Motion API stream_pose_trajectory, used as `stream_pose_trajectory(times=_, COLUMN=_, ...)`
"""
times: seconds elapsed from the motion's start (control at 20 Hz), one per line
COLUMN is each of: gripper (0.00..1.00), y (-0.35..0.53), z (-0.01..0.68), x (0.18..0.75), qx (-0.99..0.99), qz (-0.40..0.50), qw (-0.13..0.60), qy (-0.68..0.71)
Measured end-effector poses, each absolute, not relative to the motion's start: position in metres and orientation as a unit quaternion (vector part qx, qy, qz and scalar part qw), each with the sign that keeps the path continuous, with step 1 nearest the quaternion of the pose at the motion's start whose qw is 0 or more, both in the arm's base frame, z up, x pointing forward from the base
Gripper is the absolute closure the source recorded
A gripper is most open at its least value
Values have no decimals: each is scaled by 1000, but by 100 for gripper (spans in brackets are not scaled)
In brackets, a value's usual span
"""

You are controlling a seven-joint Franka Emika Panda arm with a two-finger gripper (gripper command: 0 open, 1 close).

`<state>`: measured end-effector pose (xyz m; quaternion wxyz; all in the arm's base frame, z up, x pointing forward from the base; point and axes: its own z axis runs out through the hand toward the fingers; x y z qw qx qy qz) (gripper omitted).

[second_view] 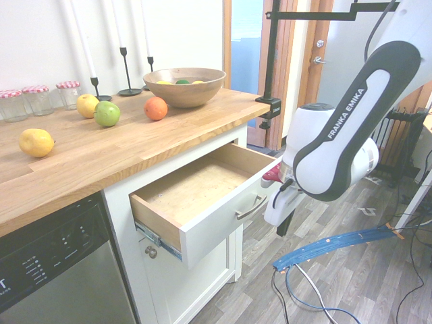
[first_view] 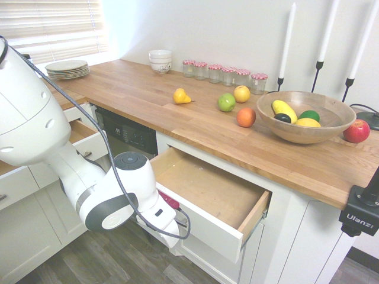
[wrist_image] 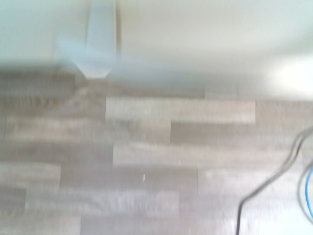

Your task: Close the drawer

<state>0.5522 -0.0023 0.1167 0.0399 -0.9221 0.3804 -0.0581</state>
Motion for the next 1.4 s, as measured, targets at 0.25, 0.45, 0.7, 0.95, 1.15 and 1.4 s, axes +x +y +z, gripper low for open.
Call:
stream_pose_trajectory(times=0.25, gripper=100, y=-4, z=108, x=602, qx=-919, qz=-83, qw=37, qy=385)
stream_pose_trajectory(times=0.45, gripper=100, y=2, z=109, x=629, qx=-917, qz=-80, qw=39, qy=388)
stream_pose_trajectory(times=0.7, gripper=100, y=12, z=118, x=654, qx=-913, qz=-90, qw=48, qy=395)
stream_pose_trajectory(times=0.95, gripper=100, y=18, z=122, x=670, qx=-907, qz=-94, qw=49, qy=407)
stream_pose_trajectory(times=1.15, gripper=100, y=17, z=131, x=685, qx=-904, qz=-93, qw=48, qy=414)
stream_pose_trajectory(times=1.4, gripper=100, y=7, z=138, x=710, qx=-897, qz=-100, qw=47, qy=428)
